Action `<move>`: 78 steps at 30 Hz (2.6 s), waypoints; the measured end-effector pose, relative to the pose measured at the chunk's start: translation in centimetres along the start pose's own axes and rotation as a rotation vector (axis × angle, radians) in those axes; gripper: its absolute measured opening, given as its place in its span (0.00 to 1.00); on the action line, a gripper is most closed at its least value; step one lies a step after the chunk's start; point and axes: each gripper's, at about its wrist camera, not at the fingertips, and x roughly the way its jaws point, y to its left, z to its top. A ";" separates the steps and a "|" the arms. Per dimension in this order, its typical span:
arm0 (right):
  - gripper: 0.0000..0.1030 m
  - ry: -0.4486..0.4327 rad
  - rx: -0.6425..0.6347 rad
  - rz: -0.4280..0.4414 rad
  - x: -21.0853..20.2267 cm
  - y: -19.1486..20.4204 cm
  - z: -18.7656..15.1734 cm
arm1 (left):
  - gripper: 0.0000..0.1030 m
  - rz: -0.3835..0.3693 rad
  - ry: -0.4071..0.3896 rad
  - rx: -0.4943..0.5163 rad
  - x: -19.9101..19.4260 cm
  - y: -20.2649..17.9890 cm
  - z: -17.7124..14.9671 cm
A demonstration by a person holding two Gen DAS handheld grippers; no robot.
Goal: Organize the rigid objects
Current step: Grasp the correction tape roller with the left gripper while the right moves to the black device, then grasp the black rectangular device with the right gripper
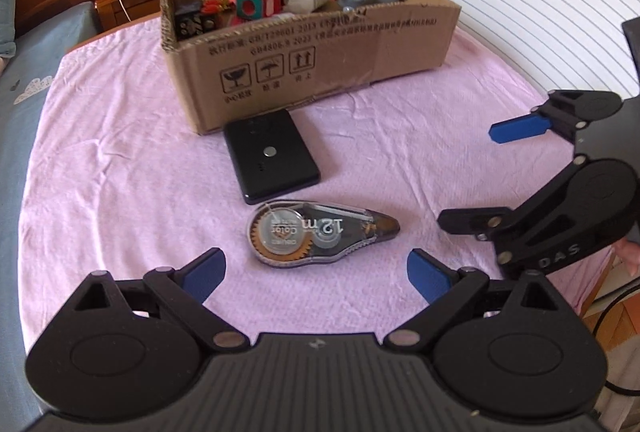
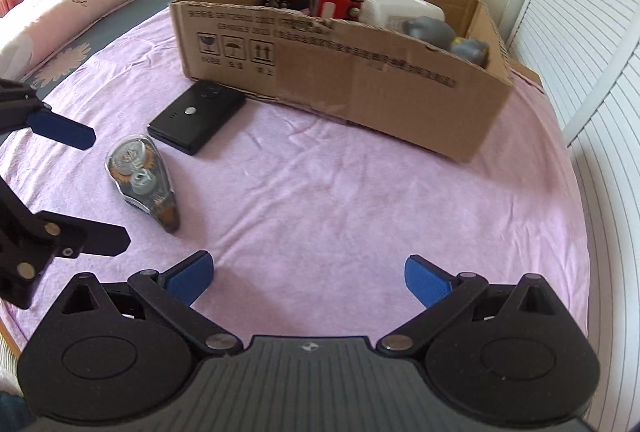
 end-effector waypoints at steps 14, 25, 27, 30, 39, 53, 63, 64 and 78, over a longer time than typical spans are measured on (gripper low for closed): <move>1.00 -0.045 0.025 0.025 -0.9 -2.0 -2.1 | 0.87 0.030 -0.042 0.064 1.4 -1.7 0.9; 1.00 -0.039 0.064 -0.004 -0.7 -1.6 -1.9 | 0.87 0.122 -0.028 -0.078 -0.1 1.8 -0.7; 1.00 -0.036 0.081 -0.017 -0.6 -1.5 -1.8 | 0.87 0.160 -0.031 -0.129 -0.4 2.9 -1.1; 1.00 -0.008 0.108 -0.037 -0.3 -1.2 -1.1 | 0.87 0.189 -0.040 -0.199 -0.6 4.5 -1.5; 1.00 -0.053 0.002 -0.023 0.3 2.4 2.0 | 0.92 0.124 -0.076 -0.211 -2.6 5.7 -2.0; 1.00 -0.072 0.032 0.054 3.9 6.6 6.9 | 0.93 0.223 -0.121 -0.186 -5.5 8.6 -1.8; 1.00 -0.075 0.071 -0.028 6.2 8.3 8.5 | 0.93 0.209 -0.132 -0.235 -5.6 9.7 -1.9; 1.00 -0.080 0.079 -0.038 6.3 8.2 8.5 | 0.93 0.207 -0.128 -0.235 -5.5 9.7 -1.9; 1.00 -0.066 0.157 -0.072 4.5 3.2 5.6 | 0.93 0.130 -0.069 -0.194 -3.4 7.4 -2.0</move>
